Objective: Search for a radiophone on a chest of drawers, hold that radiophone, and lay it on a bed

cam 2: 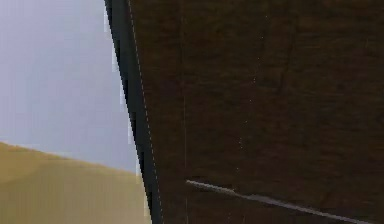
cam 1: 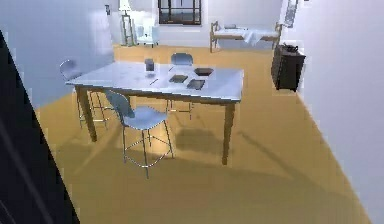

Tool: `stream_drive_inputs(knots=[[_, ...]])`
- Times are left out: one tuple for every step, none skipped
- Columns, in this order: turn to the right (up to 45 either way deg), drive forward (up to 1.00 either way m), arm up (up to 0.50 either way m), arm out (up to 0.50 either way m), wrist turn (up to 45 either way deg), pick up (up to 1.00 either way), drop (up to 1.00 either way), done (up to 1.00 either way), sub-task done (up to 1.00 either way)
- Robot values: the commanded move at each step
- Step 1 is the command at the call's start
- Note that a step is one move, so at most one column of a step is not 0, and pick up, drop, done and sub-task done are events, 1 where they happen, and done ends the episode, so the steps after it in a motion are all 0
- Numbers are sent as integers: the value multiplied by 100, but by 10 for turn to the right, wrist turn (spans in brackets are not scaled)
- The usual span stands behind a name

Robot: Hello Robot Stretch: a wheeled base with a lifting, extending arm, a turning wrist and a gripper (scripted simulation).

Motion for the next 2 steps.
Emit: stream_drive_inputs(knots=[[-30,0,0,0,0,0,0,0,0],[0,65,0,0,0,0,0,0,0]])
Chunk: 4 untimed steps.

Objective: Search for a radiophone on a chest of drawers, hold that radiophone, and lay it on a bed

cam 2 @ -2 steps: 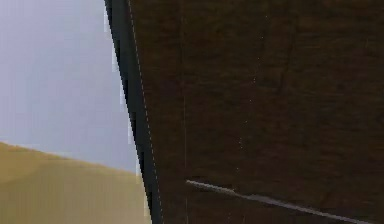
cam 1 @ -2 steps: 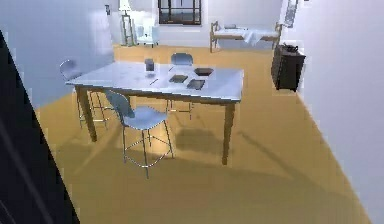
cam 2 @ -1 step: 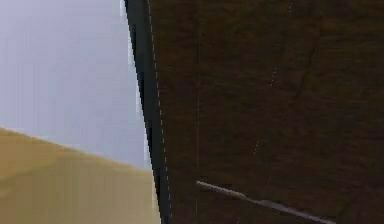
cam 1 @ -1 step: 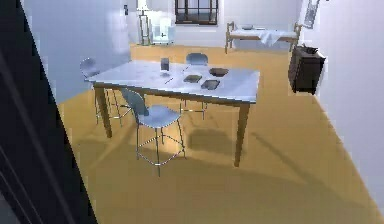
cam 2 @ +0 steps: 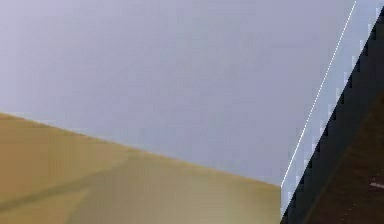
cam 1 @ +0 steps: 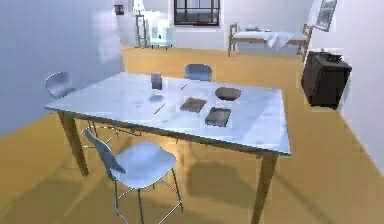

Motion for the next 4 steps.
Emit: stream_drive_inputs(knots=[[-450,0,0,0,0,0,0,0,0],[-150,0,0,0,0,0,0,0,0],[0,85,0,0,0,0,0,0,0],[180,0,0,0,0,0,0,0,0]])
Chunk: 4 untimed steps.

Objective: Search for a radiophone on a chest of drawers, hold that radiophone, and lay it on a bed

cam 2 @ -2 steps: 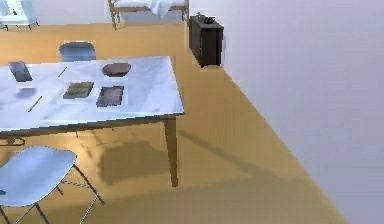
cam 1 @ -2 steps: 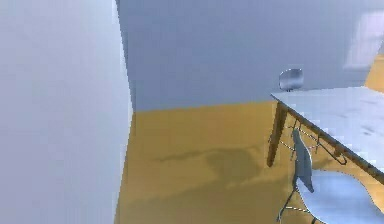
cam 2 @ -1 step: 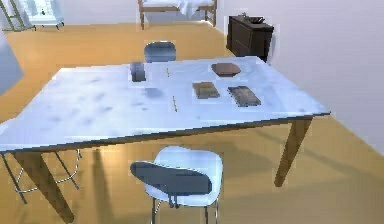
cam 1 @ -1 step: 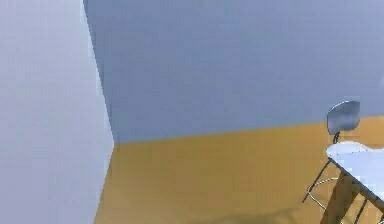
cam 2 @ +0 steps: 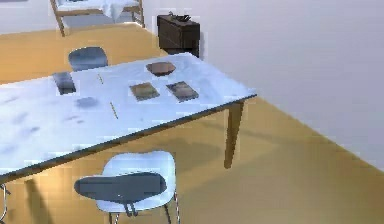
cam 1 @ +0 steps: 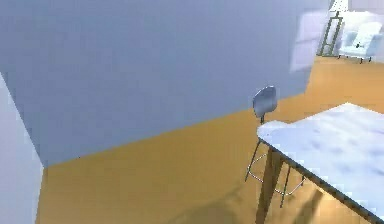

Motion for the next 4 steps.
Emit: stream_drive_inputs(knots=[[0,95,0,0,0,0,0,0,0],[0,80,0,0,0,0,0,0,0],[450,0,0,0,0,0,0,0,0],[90,0,0,0,0,0,0,0,0]])
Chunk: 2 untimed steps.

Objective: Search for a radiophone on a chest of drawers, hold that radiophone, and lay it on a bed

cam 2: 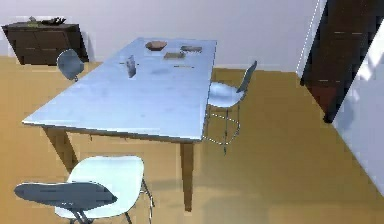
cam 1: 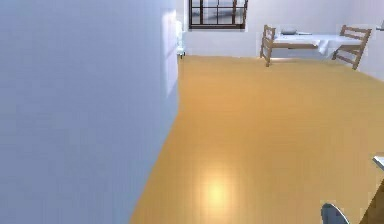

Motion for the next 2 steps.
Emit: stream_drive_inputs(knots=[[30,0,0,0,0,0,0,0,0],[0,100,0,0,0,0,0,0,0]])
